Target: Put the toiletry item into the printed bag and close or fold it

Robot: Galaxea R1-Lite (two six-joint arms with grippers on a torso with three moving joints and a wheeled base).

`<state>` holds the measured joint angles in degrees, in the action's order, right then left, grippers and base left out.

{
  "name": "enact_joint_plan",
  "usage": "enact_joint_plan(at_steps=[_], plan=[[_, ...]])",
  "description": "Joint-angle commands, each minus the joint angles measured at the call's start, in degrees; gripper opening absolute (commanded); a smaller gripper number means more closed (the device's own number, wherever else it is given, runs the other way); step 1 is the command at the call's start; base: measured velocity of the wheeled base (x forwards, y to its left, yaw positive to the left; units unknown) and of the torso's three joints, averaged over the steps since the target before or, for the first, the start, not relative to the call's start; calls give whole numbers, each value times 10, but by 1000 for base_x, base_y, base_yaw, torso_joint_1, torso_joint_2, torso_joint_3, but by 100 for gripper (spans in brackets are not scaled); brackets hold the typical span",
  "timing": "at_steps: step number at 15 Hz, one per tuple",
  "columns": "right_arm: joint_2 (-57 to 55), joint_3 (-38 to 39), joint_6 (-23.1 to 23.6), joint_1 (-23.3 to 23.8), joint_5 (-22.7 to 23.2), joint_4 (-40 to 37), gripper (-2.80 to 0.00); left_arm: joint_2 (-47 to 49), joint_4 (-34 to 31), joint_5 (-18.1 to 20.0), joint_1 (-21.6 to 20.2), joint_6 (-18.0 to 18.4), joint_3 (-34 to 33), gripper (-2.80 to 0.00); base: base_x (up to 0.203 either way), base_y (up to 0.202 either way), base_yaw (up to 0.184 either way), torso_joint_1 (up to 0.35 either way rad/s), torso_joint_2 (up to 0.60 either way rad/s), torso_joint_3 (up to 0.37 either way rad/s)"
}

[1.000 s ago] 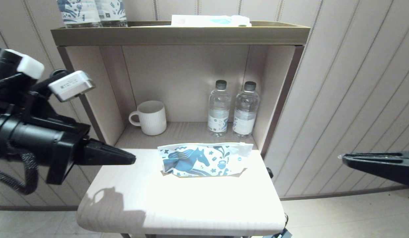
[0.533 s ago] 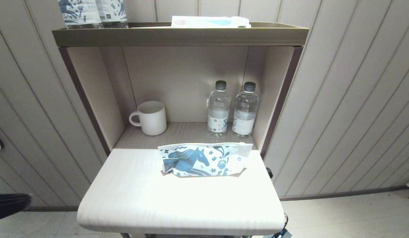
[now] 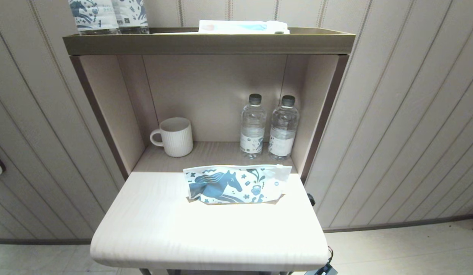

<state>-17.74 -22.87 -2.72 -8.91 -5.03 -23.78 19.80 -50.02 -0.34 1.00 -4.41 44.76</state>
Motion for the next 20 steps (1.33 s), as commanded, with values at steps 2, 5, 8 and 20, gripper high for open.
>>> enact_joint_plan(at_steps=[2, 5, 8, 20], plan=[[28, 86, -10, 62, -37, 57, -280, -64, 6, 0, -35, 10, -78, -280, 0, 0, 0, 0, 0, 0], [65, 126, -2, 115, -67, 88, -280, -80, 119, -4, -29, 24, -193, -280, 0, 0, 0, 0, 0, 0], [171, 157, 60, 97, 8, 102, -280, -98, 311, -31, -24, 84, -348, -280, 0, 0, 0, 0, 0, 0], [177, 190, 46, 93, 41, 132, -280, -196, 363, 6, -14, 69, -394, -280, 0, 0, 0, 0, 0, 0]])
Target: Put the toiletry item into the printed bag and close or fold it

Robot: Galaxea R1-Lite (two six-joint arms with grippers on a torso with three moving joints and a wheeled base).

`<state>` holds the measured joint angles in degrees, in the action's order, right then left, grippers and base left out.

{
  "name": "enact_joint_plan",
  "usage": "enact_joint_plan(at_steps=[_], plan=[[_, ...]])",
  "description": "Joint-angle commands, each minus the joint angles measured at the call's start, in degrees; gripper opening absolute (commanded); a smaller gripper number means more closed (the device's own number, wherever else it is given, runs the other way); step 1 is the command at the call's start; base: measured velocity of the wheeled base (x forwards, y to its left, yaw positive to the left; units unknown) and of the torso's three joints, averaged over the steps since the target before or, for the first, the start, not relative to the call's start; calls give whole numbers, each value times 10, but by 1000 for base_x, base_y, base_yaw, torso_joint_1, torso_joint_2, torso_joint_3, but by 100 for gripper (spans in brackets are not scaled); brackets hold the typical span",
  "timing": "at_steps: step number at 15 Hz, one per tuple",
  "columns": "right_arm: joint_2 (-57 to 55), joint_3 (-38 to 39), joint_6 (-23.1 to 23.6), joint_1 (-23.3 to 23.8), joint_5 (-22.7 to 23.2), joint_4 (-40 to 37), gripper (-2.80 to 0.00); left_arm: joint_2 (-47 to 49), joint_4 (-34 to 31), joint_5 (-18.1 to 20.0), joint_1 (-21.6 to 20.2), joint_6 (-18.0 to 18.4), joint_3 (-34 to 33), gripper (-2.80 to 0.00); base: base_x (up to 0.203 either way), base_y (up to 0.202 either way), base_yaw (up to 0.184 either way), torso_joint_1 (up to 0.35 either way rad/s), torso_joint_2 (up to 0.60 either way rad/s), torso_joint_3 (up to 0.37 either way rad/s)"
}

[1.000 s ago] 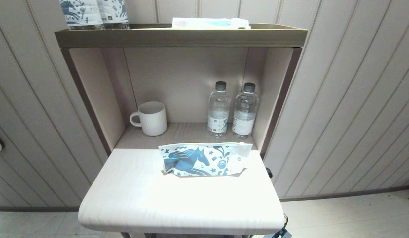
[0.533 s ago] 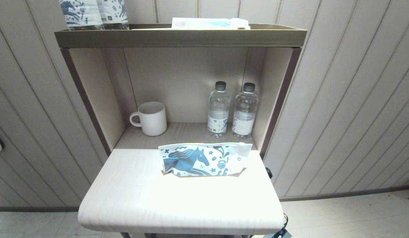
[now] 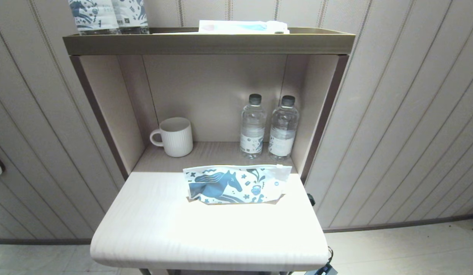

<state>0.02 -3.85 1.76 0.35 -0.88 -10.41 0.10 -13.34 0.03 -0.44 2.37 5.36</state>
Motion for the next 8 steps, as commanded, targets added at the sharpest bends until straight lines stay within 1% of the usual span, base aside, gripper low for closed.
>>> enact_joint_plan(at_steps=[1, 8], plan=[[0, 0, 0, 0, 0, -1, -280, 0, -2, -10, 0, -29, 0, -280, 0, 0, 0, 0, 0, 0], [0, 0, 0, 0, 1, -2, -280, 0, 0, -13, 0, -33, 0, -280, 0, 0, 0, 0, 0, 0]])
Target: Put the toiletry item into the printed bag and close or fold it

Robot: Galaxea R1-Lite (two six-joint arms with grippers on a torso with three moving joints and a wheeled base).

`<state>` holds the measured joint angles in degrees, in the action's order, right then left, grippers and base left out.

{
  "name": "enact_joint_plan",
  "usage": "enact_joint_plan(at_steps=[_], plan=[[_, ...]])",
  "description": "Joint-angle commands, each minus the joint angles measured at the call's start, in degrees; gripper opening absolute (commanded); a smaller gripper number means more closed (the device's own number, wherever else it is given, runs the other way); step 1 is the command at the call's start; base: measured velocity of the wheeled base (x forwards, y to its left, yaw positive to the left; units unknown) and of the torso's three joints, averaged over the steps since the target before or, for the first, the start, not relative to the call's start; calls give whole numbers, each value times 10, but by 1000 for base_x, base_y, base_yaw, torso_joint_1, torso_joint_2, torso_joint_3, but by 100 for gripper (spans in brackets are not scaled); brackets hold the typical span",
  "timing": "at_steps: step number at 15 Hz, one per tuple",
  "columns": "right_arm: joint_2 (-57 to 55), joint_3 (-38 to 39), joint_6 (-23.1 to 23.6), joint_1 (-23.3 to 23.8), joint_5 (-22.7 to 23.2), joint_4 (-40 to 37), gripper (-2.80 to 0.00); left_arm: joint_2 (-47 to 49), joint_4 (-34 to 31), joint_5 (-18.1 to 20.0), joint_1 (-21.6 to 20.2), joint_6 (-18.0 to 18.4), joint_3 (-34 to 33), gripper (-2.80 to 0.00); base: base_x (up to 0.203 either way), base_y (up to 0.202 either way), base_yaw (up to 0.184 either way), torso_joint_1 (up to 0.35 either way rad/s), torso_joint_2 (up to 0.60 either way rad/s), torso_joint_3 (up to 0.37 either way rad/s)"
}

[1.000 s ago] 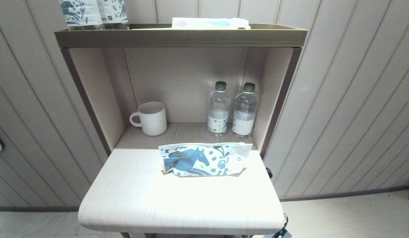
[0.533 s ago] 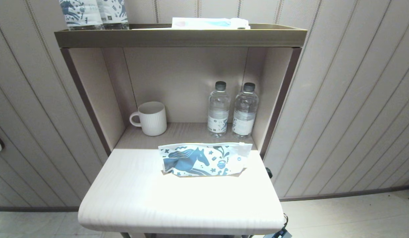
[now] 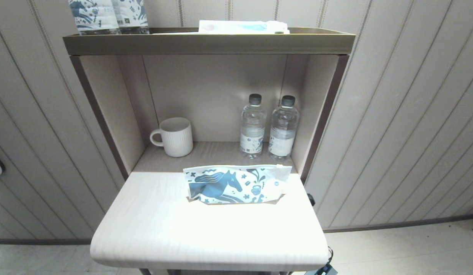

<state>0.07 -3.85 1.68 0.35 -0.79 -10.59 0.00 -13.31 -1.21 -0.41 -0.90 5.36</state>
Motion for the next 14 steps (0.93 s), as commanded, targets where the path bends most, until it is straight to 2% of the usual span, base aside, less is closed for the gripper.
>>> enact_joint_plan(at_steps=[1, 14], plan=[[-1, 0, 0, 0, 0, 0, -280, 1, -1, 0, 0, -1, 0, -280, 0, 0, 0, 0, 0, 0], [-2, 0, -2, 0, 0, 0, -280, 2, 0, 0, 1, -3, 0, -280, 0, 0, 0, 0, 0, 0]])
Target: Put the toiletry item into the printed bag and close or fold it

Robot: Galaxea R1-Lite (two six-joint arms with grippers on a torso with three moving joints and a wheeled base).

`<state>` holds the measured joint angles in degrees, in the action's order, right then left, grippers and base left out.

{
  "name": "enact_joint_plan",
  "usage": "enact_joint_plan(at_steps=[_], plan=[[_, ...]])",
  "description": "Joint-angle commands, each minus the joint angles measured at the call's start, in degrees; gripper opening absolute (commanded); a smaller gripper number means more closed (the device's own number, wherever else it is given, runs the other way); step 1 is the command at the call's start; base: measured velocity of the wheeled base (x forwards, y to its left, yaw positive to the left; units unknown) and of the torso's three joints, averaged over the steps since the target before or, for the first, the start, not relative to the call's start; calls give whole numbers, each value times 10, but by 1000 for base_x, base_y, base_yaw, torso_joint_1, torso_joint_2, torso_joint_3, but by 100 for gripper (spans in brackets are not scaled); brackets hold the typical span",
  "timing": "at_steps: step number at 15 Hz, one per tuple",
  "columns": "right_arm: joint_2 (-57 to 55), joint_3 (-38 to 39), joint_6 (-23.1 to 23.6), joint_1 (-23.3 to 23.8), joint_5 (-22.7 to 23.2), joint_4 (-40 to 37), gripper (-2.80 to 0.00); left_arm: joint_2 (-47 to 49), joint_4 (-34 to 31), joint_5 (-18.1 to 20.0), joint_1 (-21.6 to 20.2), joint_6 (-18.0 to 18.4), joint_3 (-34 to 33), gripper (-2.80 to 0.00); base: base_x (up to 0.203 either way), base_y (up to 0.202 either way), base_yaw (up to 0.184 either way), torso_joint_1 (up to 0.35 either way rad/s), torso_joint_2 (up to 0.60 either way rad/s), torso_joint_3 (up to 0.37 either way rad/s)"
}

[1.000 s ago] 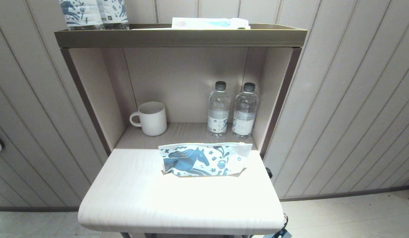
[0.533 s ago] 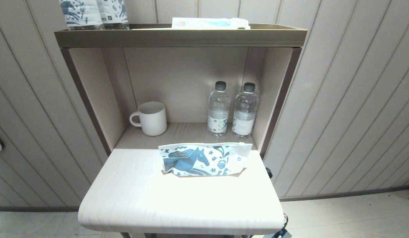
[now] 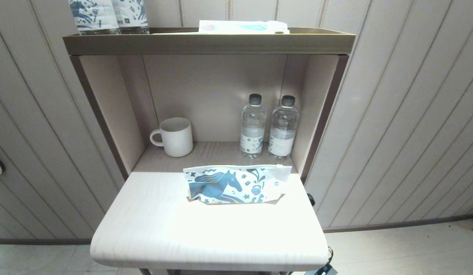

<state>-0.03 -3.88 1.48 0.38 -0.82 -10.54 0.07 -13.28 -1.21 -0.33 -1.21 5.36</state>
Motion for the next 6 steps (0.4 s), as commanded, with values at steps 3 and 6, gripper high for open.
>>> enact_joint_plan(at_steps=[3, 6], plan=[[-1, 1, -2, 0, -1, 1, -280, 0, -1, 0, 0, 0, 0, -280, 0, 0, 0, 0, 0, 0], [-1, 0, -2, 0, 0, 0, -280, 1, -1, 0, 0, 0, 0, -280, 0, 0, 0, 0, 0, 0]])
